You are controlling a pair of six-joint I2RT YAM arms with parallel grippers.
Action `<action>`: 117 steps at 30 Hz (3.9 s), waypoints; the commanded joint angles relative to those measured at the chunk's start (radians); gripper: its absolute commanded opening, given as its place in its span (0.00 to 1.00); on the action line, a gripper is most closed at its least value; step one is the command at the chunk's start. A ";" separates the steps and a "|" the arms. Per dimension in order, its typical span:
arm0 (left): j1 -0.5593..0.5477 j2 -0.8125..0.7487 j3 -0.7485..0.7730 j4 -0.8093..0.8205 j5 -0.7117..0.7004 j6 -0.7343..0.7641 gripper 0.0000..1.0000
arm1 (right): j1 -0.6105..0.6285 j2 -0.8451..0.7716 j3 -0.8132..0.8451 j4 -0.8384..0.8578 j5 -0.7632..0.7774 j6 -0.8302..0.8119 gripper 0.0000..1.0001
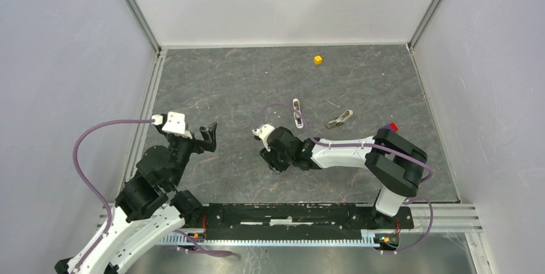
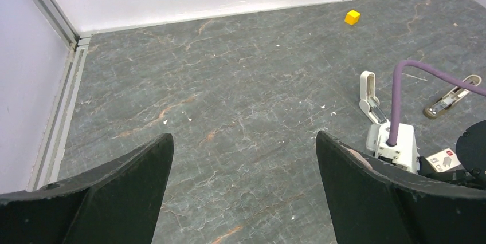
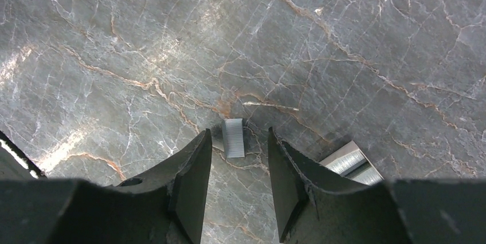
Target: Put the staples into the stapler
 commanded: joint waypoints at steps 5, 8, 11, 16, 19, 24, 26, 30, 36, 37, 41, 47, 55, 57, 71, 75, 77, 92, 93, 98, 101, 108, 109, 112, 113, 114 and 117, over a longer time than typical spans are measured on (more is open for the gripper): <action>0.001 0.027 0.008 -0.008 -0.011 0.016 1.00 | 0.012 -0.011 0.005 0.000 -0.027 -0.023 0.45; 0.000 0.029 0.007 -0.007 -0.010 0.016 1.00 | 0.016 -0.017 -0.002 -0.011 -0.012 -0.032 0.43; 0.000 0.040 0.011 -0.012 -0.009 0.013 1.00 | 0.020 -0.016 -0.003 -0.031 0.002 -0.035 0.40; 0.000 0.070 0.025 -0.025 -0.005 -0.028 1.00 | 0.025 -0.019 -0.007 -0.034 0.002 -0.038 0.37; 0.000 0.090 0.022 -0.022 0.012 -0.085 1.00 | 0.028 -0.021 -0.005 -0.044 0.006 -0.039 0.36; 0.009 0.131 0.045 -0.043 0.009 -0.167 1.00 | 0.030 -0.041 -0.032 -0.042 0.022 -0.046 0.36; 0.016 0.138 0.050 -0.040 0.019 -0.185 1.00 | 0.030 -0.040 -0.040 -0.040 0.022 -0.046 0.35; 0.037 0.158 0.070 -0.040 0.050 -0.214 1.00 | 0.029 -0.037 -0.053 -0.016 0.016 -0.050 0.28; 0.077 0.220 0.119 -0.076 0.127 -0.275 1.00 | 0.028 -0.041 -0.091 0.053 0.000 -0.055 0.22; 0.091 0.232 0.127 -0.083 0.157 -0.286 1.00 | 0.027 -0.043 -0.098 0.064 -0.004 -0.056 0.22; 0.187 0.299 0.181 -0.131 0.338 -0.330 0.99 | 0.021 -0.058 -0.102 0.065 -0.012 -0.047 0.20; 0.372 0.375 0.172 -0.112 0.721 -0.431 0.94 | -0.051 -0.172 -0.152 0.165 -0.109 0.001 0.20; 0.496 0.433 -0.043 0.288 1.240 -0.640 0.82 | -0.264 -0.334 -0.254 0.407 -0.418 0.193 0.20; 0.496 0.458 -0.085 0.375 1.279 -0.688 0.79 | -0.287 -0.351 -0.269 0.476 -0.473 0.258 0.20; 0.389 0.525 -0.299 0.934 1.292 -0.958 0.68 | -0.326 -0.366 -0.424 1.103 -0.624 0.745 0.21; 0.339 0.525 -0.307 0.978 1.254 -0.939 0.66 | -0.325 -0.353 -0.446 1.230 -0.637 0.838 0.21; 0.316 0.532 -0.303 0.983 1.243 -0.919 0.64 | -0.326 -0.353 -0.452 1.254 -0.635 0.854 0.21; 0.236 0.614 -0.371 1.240 1.178 -1.002 0.57 | -0.325 -0.361 -0.467 1.258 -0.618 0.858 0.20; 0.235 0.609 -0.379 1.255 1.168 -1.009 0.57 | -0.324 -0.358 -0.467 1.259 -0.619 0.859 0.20; 0.235 0.566 -0.392 1.241 1.133 -0.987 0.55 | -0.324 -0.345 -0.471 1.275 -0.625 0.871 0.20; 0.235 0.552 -0.388 1.200 1.122 -0.967 0.59 | -0.323 -0.338 -0.478 1.297 -0.629 0.884 0.20; 0.226 0.563 -0.394 1.221 1.138 -0.958 0.56 | -0.323 -0.330 -0.479 1.307 -0.629 0.887 0.20; 0.225 0.566 -0.392 1.223 1.138 -0.957 0.55 | -0.323 -0.331 -0.480 1.308 -0.628 0.888 0.20; 0.218 0.574 -0.394 1.235 1.139 -0.954 0.51 | -0.323 -0.328 -0.480 1.307 -0.628 0.888 0.20; 0.216 0.578 -0.394 1.240 1.139 -0.953 0.50 | -0.323 -0.327 -0.481 1.308 -0.628 0.890 0.20; 0.214 0.582 -0.394 1.243 1.140 -0.953 0.50 | -0.323 -0.326 -0.481 1.309 -0.628 0.892 0.20; 0.208 0.591 -0.389 1.242 1.140 -0.946 0.46 | -0.322 -0.322 -0.483 1.313 -0.626 0.893 0.20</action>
